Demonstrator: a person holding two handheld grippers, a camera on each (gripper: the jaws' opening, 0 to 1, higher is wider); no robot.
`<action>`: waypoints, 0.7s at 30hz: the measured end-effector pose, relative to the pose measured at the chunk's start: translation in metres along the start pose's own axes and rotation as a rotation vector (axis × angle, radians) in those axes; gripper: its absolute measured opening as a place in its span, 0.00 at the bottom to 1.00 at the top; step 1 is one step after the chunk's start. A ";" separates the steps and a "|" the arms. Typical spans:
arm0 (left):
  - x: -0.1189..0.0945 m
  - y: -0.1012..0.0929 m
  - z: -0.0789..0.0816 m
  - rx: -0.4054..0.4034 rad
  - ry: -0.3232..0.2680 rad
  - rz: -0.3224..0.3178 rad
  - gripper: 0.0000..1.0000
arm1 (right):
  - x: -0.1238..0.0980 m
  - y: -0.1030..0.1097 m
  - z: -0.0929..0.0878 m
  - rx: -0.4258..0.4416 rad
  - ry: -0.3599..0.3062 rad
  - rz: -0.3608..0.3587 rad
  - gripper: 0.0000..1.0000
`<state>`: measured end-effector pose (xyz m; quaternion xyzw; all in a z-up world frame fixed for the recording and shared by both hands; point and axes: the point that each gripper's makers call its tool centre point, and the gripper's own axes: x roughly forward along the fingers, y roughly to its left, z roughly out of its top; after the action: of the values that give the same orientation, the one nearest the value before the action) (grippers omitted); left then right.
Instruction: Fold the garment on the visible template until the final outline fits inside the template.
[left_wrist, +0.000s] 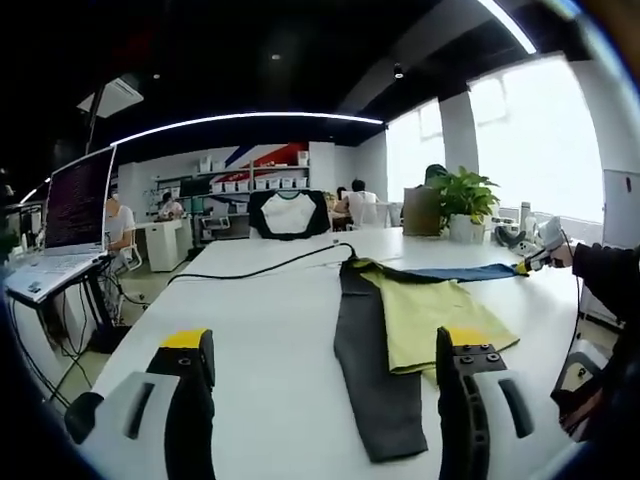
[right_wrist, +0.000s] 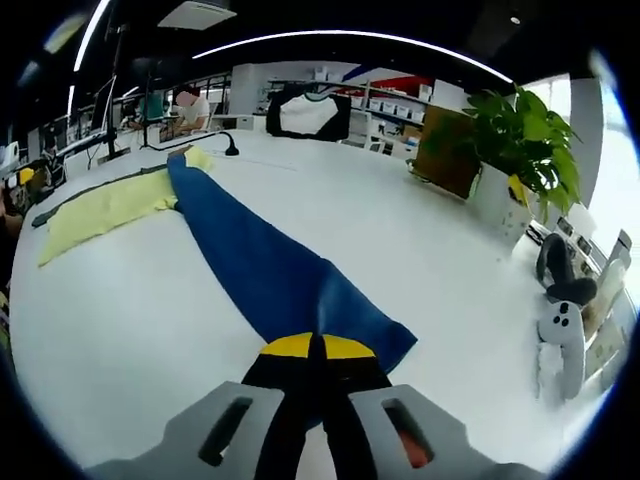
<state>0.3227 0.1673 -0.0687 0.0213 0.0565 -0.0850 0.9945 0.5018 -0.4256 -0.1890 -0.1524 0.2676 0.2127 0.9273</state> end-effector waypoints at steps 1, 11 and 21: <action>0.000 0.000 0.001 0.007 -0.006 0.000 0.97 | -0.001 0.000 0.000 -0.004 0.000 -0.006 0.00; 0.001 -0.001 0.002 0.030 -0.007 0.000 1.00 | -0.015 -0.009 0.023 0.115 -0.032 -0.030 0.00; 0.005 -0.013 0.008 0.037 -0.028 -0.044 1.00 | -0.018 -0.022 0.056 0.144 -0.032 -0.066 0.00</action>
<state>0.3264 0.1530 -0.0623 0.0373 0.0413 -0.1083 0.9926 0.5230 -0.4281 -0.1296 -0.0905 0.2622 0.1648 0.9465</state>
